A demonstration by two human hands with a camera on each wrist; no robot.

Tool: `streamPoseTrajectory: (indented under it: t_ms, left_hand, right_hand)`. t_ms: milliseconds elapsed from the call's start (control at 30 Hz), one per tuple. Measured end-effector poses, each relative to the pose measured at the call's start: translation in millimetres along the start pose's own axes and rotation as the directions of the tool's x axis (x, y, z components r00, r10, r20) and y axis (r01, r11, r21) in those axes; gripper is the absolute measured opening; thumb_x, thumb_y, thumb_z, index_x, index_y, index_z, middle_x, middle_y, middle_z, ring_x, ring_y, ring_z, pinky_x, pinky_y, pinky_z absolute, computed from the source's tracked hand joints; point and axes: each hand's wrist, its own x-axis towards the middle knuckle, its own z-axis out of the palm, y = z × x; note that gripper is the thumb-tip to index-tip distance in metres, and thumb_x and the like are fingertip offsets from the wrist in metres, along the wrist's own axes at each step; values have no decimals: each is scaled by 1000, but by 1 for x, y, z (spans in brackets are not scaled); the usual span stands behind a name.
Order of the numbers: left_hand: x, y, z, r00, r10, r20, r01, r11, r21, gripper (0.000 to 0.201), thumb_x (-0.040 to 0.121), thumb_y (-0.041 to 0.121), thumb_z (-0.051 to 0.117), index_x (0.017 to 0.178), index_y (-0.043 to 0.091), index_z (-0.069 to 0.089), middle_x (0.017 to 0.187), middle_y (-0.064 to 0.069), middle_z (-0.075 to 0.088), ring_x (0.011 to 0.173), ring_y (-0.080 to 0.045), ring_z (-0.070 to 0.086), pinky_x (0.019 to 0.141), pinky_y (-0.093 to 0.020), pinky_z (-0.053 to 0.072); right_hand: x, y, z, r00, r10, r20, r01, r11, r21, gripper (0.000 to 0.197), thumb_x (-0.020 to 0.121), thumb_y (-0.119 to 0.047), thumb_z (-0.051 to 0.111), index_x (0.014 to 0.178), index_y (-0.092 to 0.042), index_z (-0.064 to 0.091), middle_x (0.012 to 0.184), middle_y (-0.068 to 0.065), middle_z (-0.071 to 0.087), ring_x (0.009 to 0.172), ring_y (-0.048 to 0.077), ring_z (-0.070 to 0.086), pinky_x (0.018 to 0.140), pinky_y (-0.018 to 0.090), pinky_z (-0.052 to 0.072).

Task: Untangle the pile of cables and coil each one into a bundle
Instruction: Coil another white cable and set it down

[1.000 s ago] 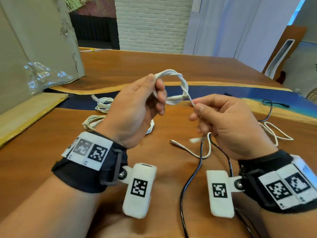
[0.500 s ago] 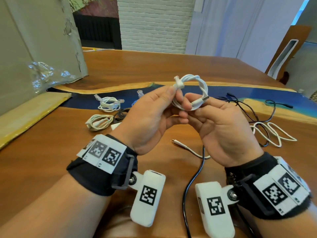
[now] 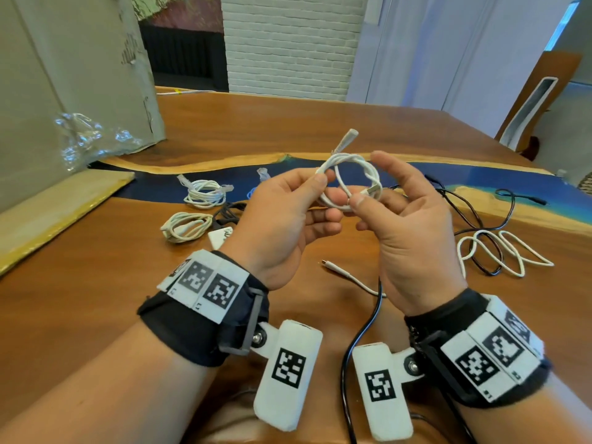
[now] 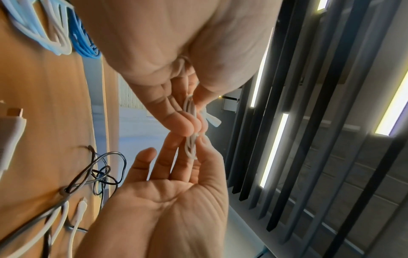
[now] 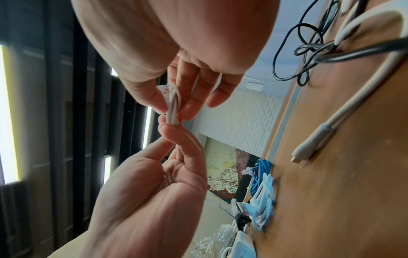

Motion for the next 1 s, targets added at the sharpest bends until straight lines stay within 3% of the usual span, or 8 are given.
streamPoseTrajectory:
  t_ms: [100, 167, 333, 567, 633, 767, 867, 1000]
  left_hand:
    - [0, 2, 1, 999, -32, -34, 31, 999, -19, 17, 105, 15, 53, 115, 9, 64, 88, -14, 69, 55, -12, 59, 52, -24, 54]
    - [0, 3, -1, 997, -62, -45, 60, 998, -32, 17, 103, 13, 56, 120, 13, 57, 78, -10, 67, 53, -14, 56, 48, -23, 51]
    - [0, 9, -10, 994, -106, -7, 107, 994, 15, 17, 100, 8, 59, 95, 20, 47, 65, -1, 61, 48, -11, 50, 43, -20, 45]
    - [-6, 13, -5, 998, -21, 52, 11, 982, 187, 16, 98, 2, 58, 88, 14, 52, 75, -9, 63, 63, -20, 55, 60, -30, 51]
    - [-9, 17, -4, 997, -40, 65, 28, 985, 172, 11, 99, 14, 56, 88, 13, 55, 75, -6, 66, 69, -20, 57, 65, -33, 51]
    - [-9, 17, -6, 998, 15, 63, -35, 947, 320, 33, 89, 48, 68, 88, 15, 59, 78, -2, 67, 70, -16, 58, 65, -33, 48]
    - [-5, 13, -10, 998, 58, 34, -67, 907, 415, 34, 79, 42, 83, 86, 14, 65, 80, -11, 68, 68, -16, 56, 60, -32, 47]
    - [-2, 13, -12, 996, 85, 19, -85, 901, 426, 17, 91, 19, 74, 90, 3, 71, 86, -24, 68, 68, -17, 60, 63, -31, 53]
  right_hand:
    - [0, 0, 2, 998, -31, 63, 30, 1000, 7, 63, 82, -8, 75, 140, -17, 51, 93, 13, 79, 92, 21, 76, 76, 21, 54]
    - [-1, 2, 3, 993, -58, 101, 56, 998, 20, 59, 88, 4, 71, 138, -18, 50, 91, 11, 78, 95, 27, 75, 81, 28, 56]
    - [-3, -1, 6, 983, -52, 175, 46, 998, 34, 54, 84, -12, 79, 128, -21, 49, 89, 9, 76, 92, 31, 70, 76, 37, 56]
    - [0, -3, -4, 976, -80, 201, 101, 990, -95, 46, 90, -21, 65, 130, -22, 44, 89, 10, 78, 91, 30, 73, 78, 40, 55]
    - [0, -4, -7, 975, -90, 205, 116, 986, -117, 44, 90, -18, 65, 129, -21, 45, 89, 10, 79, 89, 28, 74, 78, 39, 56]
    - [0, -5, -7, 966, -78, 247, 121, 979, -164, 43, 91, -8, 64, 129, -16, 45, 83, 4, 79, 79, 14, 74, 71, 26, 56]
    - [1, -3, -8, 955, -36, 295, 108, 967, -231, 44, 94, -3, 66, 130, -18, 48, 78, 8, 77, 67, 11, 68, 64, 30, 54]
    - [3, 2, -11, 972, -11, 235, 72, 965, -254, 47, 94, -4, 69, 136, -15, 51, 80, 19, 74, 63, 24, 62, 60, 37, 57]
